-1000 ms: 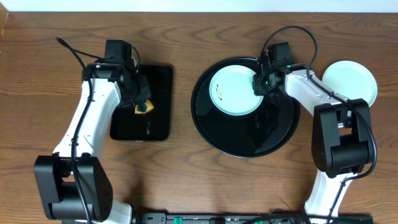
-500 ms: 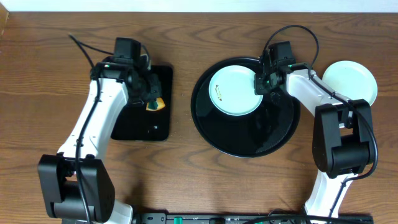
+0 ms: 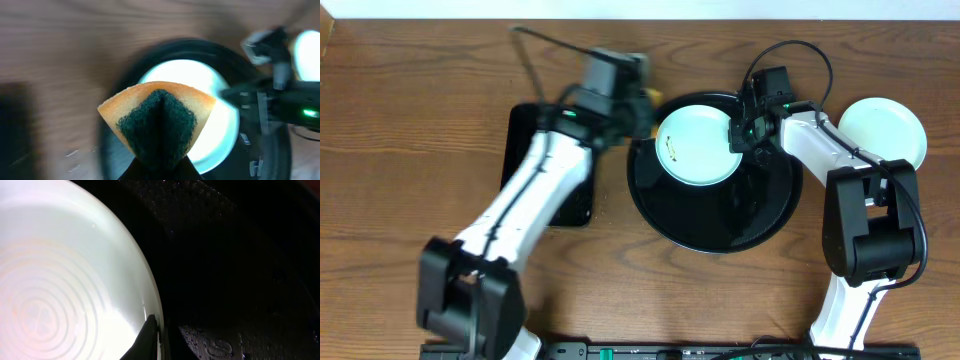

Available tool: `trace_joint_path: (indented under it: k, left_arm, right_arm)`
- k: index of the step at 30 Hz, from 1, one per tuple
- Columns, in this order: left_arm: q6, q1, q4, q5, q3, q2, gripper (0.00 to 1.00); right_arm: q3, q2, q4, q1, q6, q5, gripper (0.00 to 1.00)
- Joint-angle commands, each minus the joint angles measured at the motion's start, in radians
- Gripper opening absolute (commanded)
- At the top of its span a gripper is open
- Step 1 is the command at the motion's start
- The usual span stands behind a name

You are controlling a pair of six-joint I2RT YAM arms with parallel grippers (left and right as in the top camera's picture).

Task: Clean dirty plates on tray and stack at the side
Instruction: 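Lift the sponge with the left gripper and carry it over the plate, then scrub the pale green plate with the sponge in the left gripper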

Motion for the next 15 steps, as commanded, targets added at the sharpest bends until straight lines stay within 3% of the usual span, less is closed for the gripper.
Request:
trace_joint_path:
  k: [1,5,8,10,12,15]
  left_arm:
    - [0.018,-0.092,0.116,-0.098,0.019,0.097,0.07]
    - [0.015,-0.113,0.159,-0.106,0.051,0.188,0.07]
    - [0.014,-0.106,-0.015,-0.107,0.212,0.257,0.07]
    - [0.038,-0.108,-0.24,-0.106,0.436,0.348,0.07]
    - [0.087,-0.113,-0.324,-0.105,0.546,0.413,0.07]
    - [0.093,-0.11,-0.32,-0.108,0.55,0.467,0.07]
  right_arm:
    - [-0.016,0.025,-0.02,0.019,0.0,-0.019,0.01]
    - [-0.016,0.025,-0.019,0.018,0.0,-0.019,0.01]
    - [-0.016,0.025,-0.019,0.019,0.0,-0.019,0.01]
    - [-0.016,0.025,-0.018,0.019,0.0,-0.019,0.01]
    - [-0.016,0.025,-0.018,0.019,0.0,-0.019,0.01]
    - [-0.016,0.025,-0.017,0.019,-0.001,-0.019,0.01]
